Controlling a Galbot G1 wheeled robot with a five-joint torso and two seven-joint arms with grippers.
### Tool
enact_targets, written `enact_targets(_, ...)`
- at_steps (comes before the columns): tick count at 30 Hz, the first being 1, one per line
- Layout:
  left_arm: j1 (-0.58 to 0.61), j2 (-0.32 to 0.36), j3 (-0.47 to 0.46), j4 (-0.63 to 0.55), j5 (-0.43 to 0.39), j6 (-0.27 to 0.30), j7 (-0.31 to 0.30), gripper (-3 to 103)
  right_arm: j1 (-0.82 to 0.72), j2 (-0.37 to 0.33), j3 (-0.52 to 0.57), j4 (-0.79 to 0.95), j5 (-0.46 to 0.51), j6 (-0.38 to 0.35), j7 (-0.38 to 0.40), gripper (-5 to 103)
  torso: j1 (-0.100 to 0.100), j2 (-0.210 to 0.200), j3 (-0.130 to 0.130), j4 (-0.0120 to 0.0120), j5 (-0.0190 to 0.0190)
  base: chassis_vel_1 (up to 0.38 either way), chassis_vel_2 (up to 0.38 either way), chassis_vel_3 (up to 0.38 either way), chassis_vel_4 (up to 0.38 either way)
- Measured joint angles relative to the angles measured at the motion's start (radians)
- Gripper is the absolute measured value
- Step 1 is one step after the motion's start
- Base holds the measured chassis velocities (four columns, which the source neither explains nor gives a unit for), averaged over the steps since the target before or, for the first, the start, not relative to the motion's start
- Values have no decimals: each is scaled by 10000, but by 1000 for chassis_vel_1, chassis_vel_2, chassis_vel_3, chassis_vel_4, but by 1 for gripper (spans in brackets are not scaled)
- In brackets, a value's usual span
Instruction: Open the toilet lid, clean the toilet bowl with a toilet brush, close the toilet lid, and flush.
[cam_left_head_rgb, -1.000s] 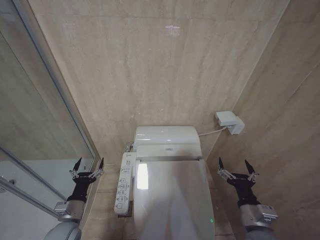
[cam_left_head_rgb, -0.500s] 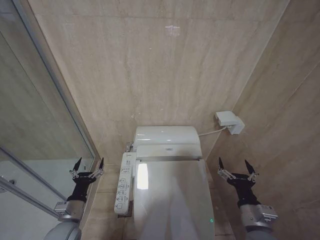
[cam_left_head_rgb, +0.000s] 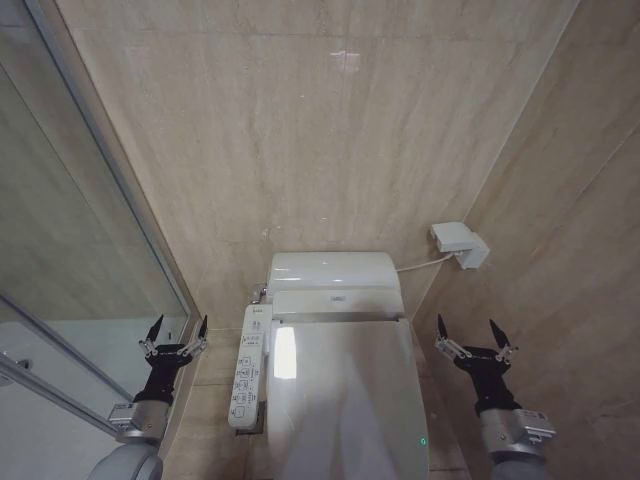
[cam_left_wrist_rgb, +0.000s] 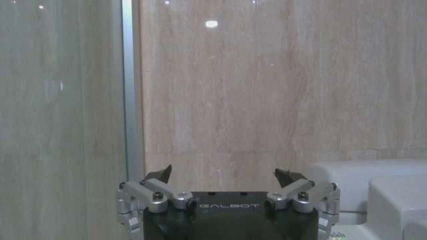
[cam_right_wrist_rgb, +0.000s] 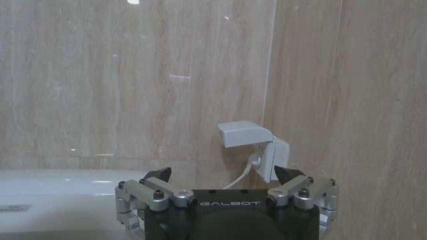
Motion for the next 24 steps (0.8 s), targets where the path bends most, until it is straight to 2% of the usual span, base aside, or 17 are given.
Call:
enact_targets(19, 0, 0, 0, 0, 0, 0, 0, 100, 0, 0, 0, 0, 0, 0, 0, 100, 0, 0, 0, 0, 0, 0, 0, 0, 0)
enact_targets(21, 127, 20, -347, -45, 514, -262, -26, 100, -2, -1, 4, 0, 0, 0, 5, 100, 1, 0, 1, -4, -7, 0, 0, 0, 0)
enact_targets(22, 176, 77, -590, -56, 722, -370, -47, 100, 0, 0, 2, 0, 0, 0, 0, 100, 0, 0, 0, 5, 6, 0, 0, 0, 0)
enact_targets(24, 185, 135, -730, -72, 825, -436, -53, 100, 0, 0, 2, 0, 0, 0, 0, 100, 0, 0, 0, 5, 9, 0, 0, 0, 0)
